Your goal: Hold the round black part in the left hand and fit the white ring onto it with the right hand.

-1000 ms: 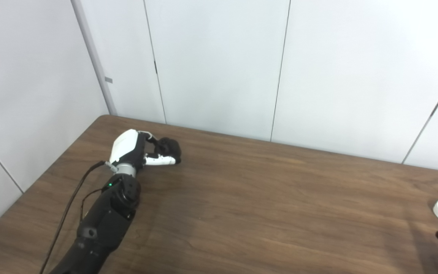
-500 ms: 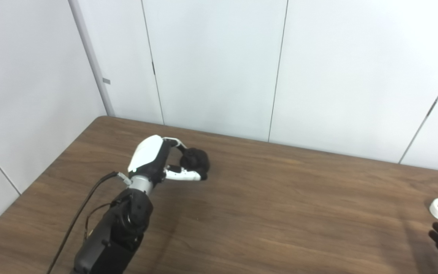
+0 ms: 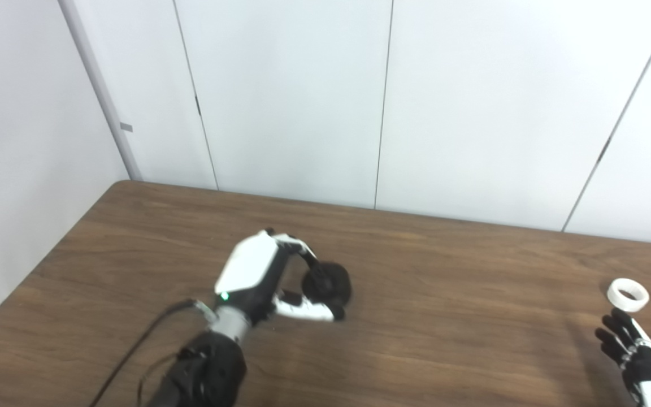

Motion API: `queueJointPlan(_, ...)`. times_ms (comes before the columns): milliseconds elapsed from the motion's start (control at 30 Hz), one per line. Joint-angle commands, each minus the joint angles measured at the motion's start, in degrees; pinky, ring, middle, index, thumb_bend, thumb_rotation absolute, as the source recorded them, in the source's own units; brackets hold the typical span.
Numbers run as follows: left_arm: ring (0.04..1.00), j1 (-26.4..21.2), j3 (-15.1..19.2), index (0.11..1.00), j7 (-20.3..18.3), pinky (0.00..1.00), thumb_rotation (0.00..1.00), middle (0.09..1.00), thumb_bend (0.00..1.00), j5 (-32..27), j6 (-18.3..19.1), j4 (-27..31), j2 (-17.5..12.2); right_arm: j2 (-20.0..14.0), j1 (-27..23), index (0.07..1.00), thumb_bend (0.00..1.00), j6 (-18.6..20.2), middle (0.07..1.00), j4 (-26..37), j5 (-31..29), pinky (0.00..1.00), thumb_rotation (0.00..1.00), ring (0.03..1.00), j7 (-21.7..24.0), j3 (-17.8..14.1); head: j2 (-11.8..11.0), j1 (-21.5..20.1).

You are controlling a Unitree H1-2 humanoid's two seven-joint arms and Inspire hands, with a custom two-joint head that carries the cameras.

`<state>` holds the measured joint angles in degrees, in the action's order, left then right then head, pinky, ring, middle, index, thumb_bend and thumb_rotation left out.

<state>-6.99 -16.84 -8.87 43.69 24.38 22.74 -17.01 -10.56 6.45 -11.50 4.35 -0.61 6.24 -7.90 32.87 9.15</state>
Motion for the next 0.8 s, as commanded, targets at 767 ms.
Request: queueJointPlan(767, 0.934, 11.77, -6.70, 0.482, 3.47, 1.00, 0.05, 0.811, 0.52, 6.93, -18.51, -2.85, 5.36, 6.21, 5.02, 0.913, 0.58, 7.78, 0.899, 5.11, 5.47, 0.97, 1.00, 0.900, -3.54, 5.05, 5.64, -8.50)
